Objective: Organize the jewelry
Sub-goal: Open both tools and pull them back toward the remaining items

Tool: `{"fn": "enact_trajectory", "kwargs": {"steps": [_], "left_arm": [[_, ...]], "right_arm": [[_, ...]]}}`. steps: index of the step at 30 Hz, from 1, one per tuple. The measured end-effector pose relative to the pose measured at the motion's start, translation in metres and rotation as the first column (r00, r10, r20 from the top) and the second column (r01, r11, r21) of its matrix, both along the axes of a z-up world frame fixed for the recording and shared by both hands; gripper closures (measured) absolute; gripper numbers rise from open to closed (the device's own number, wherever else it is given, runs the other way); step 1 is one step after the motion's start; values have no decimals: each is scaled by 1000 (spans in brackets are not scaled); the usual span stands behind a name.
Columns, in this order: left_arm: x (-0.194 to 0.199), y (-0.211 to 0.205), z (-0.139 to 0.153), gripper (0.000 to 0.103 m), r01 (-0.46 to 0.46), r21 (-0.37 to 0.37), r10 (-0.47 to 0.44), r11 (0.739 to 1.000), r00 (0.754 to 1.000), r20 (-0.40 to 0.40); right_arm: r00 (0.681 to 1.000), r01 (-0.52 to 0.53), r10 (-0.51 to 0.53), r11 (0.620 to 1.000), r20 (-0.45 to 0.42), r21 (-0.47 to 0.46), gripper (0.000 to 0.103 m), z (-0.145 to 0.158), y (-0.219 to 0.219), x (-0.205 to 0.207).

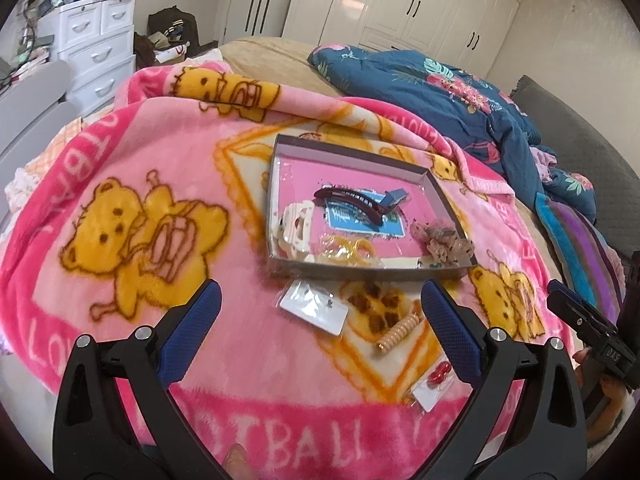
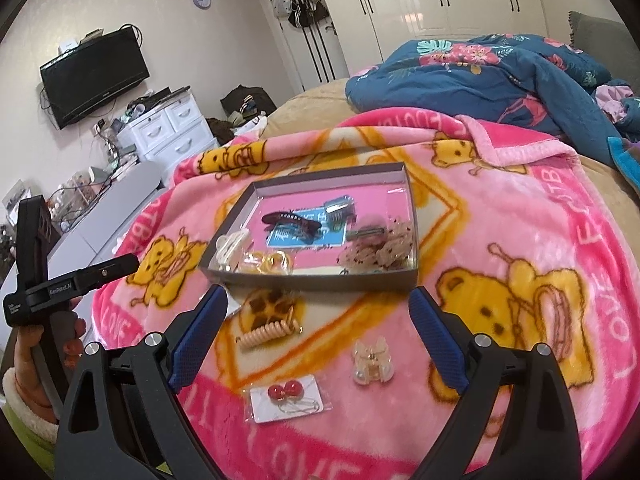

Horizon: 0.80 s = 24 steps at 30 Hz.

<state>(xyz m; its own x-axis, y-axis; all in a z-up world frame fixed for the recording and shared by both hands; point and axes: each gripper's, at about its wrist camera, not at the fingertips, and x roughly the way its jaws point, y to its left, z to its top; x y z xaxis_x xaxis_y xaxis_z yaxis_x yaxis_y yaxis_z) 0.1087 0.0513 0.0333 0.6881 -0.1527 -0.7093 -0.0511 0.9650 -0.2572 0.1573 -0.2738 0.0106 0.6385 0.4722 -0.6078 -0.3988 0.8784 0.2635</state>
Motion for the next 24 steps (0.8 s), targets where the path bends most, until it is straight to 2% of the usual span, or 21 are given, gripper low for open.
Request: {"fn": "enact_trajectory", "kwargs": {"steps": [14,24], "left_arm": [[-13,-3,-20,10,12,20,-11,1000,999,-48],[-17,-12,-38,10,38,67,-31,997,995,-93]], "right_arm": [[995,-71,68,997,-69,-42,10,-30,19,-17],[987,-125,117,989,-107,-73,8,-50,31,-29]]}}
